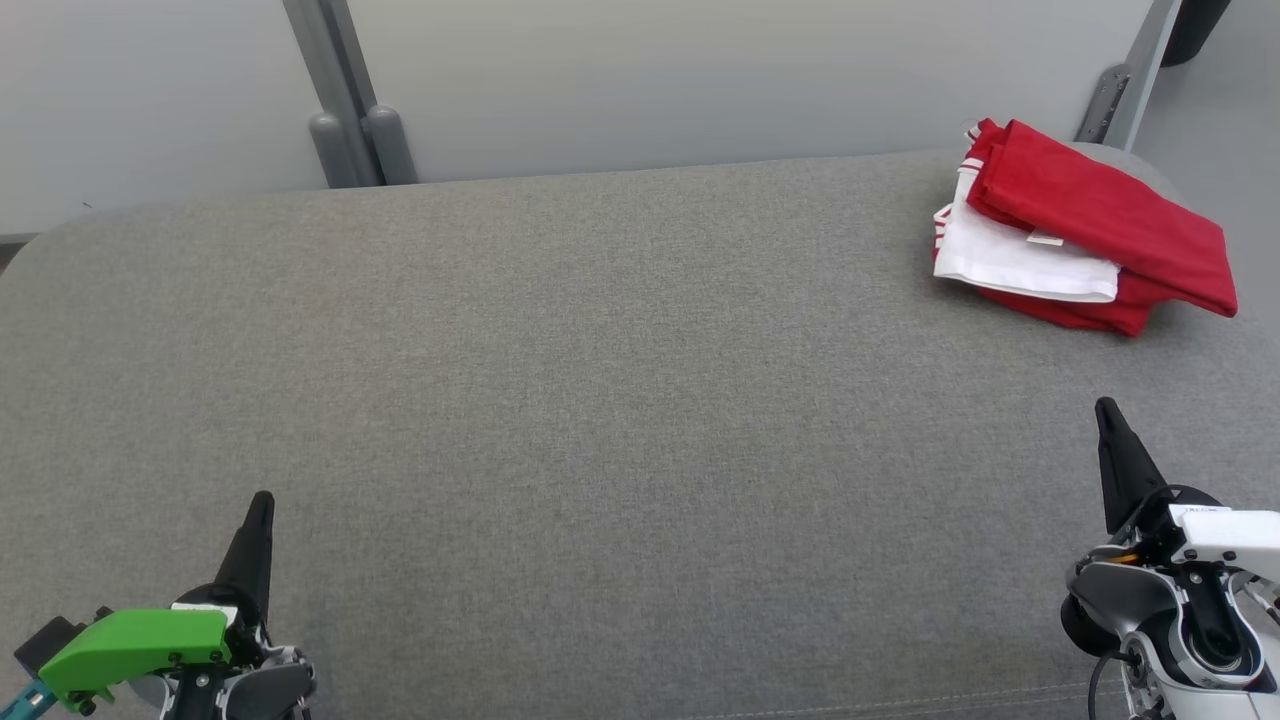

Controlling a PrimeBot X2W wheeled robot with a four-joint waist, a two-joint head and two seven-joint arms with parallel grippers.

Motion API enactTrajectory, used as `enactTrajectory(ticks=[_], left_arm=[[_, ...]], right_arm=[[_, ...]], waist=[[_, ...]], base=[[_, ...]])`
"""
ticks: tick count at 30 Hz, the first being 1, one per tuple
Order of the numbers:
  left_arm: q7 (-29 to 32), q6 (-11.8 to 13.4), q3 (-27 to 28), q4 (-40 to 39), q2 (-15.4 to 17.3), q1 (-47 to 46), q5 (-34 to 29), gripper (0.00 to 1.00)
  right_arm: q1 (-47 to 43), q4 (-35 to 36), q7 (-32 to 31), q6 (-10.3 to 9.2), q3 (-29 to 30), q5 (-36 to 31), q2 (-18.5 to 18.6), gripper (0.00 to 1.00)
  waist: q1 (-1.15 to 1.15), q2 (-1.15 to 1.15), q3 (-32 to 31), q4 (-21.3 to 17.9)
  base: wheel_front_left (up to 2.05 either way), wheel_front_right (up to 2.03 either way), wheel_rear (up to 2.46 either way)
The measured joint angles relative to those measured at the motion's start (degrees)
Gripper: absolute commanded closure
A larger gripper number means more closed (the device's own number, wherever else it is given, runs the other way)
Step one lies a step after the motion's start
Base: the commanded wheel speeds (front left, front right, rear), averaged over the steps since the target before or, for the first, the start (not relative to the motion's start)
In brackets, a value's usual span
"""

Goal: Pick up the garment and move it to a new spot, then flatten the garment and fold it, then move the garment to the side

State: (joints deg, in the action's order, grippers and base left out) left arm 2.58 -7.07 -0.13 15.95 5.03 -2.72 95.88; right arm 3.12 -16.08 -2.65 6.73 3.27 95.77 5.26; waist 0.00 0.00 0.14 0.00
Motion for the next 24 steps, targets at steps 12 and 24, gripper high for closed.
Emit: enactTrajectory(ticks=[12, 24], left_arm=[[0.2, 0.0, 0.1, 0.0, 0.0, 0.0, 0.0, 1.00], [0.2, 0.0, 0.1, 0.0, -0.1, -0.4, 0.0, 1.00]], right_arm=[[0.0, 0.0, 0.0, 0.05, 0.1, 0.0, 0.0, 1.00], [0.0, 0.0, 0.0, 0.05, 0.2, 0.0, -0.1, 1.00]], waist=[[0.00, 0.00, 0.0, 0.0], [0.00, 0.00, 0.0, 0.0]], base=[[0.00, 0.00, 0.00], [0.00, 0.00, 0.00]])
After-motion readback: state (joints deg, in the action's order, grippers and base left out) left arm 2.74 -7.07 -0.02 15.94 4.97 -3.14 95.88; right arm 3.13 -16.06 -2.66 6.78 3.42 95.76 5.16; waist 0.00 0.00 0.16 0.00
